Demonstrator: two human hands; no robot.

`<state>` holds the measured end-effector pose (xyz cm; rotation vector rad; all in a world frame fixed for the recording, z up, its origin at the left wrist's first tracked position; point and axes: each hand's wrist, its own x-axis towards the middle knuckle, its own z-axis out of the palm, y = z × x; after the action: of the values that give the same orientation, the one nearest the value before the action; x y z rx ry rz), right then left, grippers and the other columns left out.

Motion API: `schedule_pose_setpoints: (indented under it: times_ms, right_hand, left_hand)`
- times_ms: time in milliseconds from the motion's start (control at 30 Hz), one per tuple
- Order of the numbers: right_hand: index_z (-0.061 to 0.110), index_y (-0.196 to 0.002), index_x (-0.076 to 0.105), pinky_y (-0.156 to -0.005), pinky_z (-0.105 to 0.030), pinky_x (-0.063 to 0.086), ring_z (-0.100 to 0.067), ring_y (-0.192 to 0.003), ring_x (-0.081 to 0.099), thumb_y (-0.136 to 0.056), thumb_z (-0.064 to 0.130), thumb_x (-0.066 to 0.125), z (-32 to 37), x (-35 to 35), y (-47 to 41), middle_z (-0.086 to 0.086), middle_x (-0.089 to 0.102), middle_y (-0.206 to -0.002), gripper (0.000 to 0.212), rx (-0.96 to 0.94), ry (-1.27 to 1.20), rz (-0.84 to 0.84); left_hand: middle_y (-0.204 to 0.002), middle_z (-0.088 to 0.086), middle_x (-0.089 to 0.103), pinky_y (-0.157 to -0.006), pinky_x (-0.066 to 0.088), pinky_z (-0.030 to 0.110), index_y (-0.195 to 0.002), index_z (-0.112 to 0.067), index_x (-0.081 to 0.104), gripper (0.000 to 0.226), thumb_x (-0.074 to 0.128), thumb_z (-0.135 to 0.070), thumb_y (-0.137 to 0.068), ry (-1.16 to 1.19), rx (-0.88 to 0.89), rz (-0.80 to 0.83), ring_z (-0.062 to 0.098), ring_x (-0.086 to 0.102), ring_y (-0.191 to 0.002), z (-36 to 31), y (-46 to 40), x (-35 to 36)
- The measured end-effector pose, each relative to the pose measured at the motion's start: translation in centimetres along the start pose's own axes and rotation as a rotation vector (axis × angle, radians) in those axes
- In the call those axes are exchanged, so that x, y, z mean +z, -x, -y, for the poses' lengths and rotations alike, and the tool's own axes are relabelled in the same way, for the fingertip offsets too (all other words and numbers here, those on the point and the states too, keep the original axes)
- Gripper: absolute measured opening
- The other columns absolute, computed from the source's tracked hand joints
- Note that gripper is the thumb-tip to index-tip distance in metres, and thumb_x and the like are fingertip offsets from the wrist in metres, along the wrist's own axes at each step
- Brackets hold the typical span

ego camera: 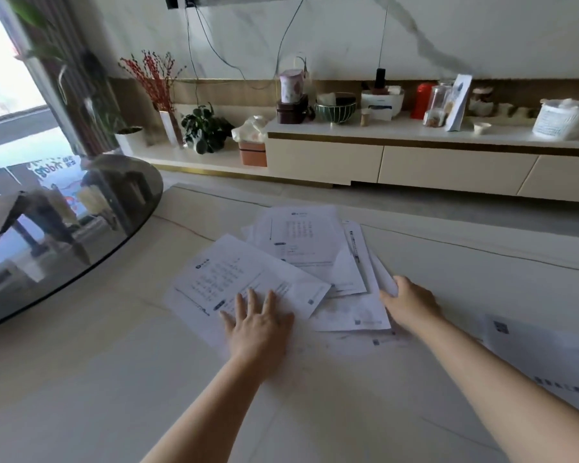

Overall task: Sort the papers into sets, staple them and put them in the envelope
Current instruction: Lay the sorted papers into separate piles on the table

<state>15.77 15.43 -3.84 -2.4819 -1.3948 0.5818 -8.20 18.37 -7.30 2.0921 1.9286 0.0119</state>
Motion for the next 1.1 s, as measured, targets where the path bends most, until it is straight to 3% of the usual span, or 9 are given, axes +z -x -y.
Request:
schedule_pose_setpoints:
  times_ms: [267,433,533,633,700,833,900,1000,1100]
  right_hand:
    - [0.024,-0.147,0.025,-0.106,-0.043,0.028,-0.029,-0.134,0.032,-0.096,0.061,0.026,2.8,1.4,-3.6,-0.001,0.034,-0.152,0.063,-0.091,0.139,-0.039]
    - [0.019,-0.148,0.021,-0.098,-0.035,0.041,-0.031,-0.128,0.044,-0.087,0.038,0.062,3.8,0.9,-4.3,-0.008,0.038,-0.148,0.076,-0.07,-0.233,-0.011]
    - [0.004,-0.144,0.026,-0.09,-0.035,0.044,-0.034,-0.12,0.05,-0.081,0.026,0.074,4.0,-0.5,-4.6,-0.016,0.044,-0.141,0.082,0.125,-0.563,-0.007]
    - [-0.004,-0.122,0.049,-0.09,-0.035,0.045,-0.033,-0.111,0.056,-0.075,0.029,0.081,3.0,-1.6,-4.3,-0.02,0.053,-0.132,0.066,0.22,-0.61,0.102]
    - [-0.004,-0.128,0.046,-0.095,-0.04,0.046,-0.033,-0.108,0.058,-0.067,0.033,0.086,2.2,-1.7,-3.2,-0.02,0.055,-0.131,0.081,0.214,-0.592,0.2]
    - [0.003,-0.104,0.044,-0.079,-0.029,0.042,-0.022,-0.085,0.053,-0.078,0.015,0.078,1.5,-1.9,1.3,-0.008,0.057,-0.103,0.044,0.131,-0.611,0.25]
    - [-0.001,-0.101,0.047,-0.072,-0.029,0.046,-0.02,-0.081,0.057,-0.077,0.013,0.078,1.0,-1.6,3.6,-0.007,0.06,-0.097,0.042,0.103,-0.626,0.267]
    - [-0.004,-0.11,0.051,-0.087,-0.039,0.052,-0.03,-0.095,0.062,-0.075,0.002,0.077,-0.8,-0.3,7.5,-0.017,0.062,-0.111,0.044,0.122,-0.596,0.217]
    - [-0.002,-0.106,0.049,-0.085,-0.039,0.052,-0.031,-0.093,0.06,-0.079,-0.004,0.07,-3.3,0.1,11.8,-0.018,0.06,-0.107,0.034,0.147,-0.653,0.192]
  left_hand:
    - [-0.161,-0.002,0.0,-0.117,-0.014,0.045,-0.15,-0.037,0.016,0.064,0.034,-0.059,-0.093,-0.03,0.296,-0.01,0.018,-0.01,-0.147,-0.5,-3.9,-0.1]
    - [-0.16,-0.011,0.003,-0.118,-0.012,0.038,-0.148,-0.044,0.018,0.064,0.037,-0.064,-0.09,-0.014,0.407,-0.038,0.01,-0.007,-0.147,0.4,-3.4,0.3]
    - [-0.159,-0.016,0.004,-0.118,-0.012,0.034,-0.148,-0.044,0.019,0.079,0.025,-0.077,-0.077,-0.014,0.445,-0.055,0.005,-0.006,-0.146,1.2,-2.1,0.6]
    - [-0.157,-0.021,0.008,-0.117,-0.011,0.029,-0.148,-0.043,0.019,0.09,0.011,-0.08,-0.066,0.021,0.454,-0.068,0.001,-0.003,-0.145,1.3,-0.3,0.8]
    - [-0.157,-0.022,0.009,-0.117,-0.01,0.028,-0.147,-0.044,0.021,0.089,0.013,-0.078,-0.066,0.023,0.467,-0.051,0.0,-0.002,-0.145,1.0,0.9,0.9]
    - [-0.158,-0.019,0.012,-0.117,-0.007,0.031,-0.146,-0.04,0.028,0.092,0.008,-0.074,-0.063,-0.038,0.551,0.02,0.004,0.001,-0.146,-0.3,4.9,1.3]
    - [-0.158,-0.018,0.013,-0.118,-0.007,0.032,-0.145,-0.038,0.031,0.087,0.013,-0.072,-0.067,-0.029,0.573,0.058,0.006,0.002,-0.146,-1.0,7.4,1.6]
    - [-0.157,-0.016,0.017,-0.119,-0.009,0.033,-0.145,-0.036,0.032,0.069,0.03,-0.063,-0.082,0.042,0.589,0.121,0.008,0.002,-0.146,-1.9,11.4,2.2]
    - [-0.159,-0.012,0.012,-0.119,-0.006,0.034,-0.148,-0.037,0.025,0.067,0.031,-0.062,-0.086,0.118,0.484,0.109,0.013,-0.003,-0.147,-1.5,15.4,2.1]
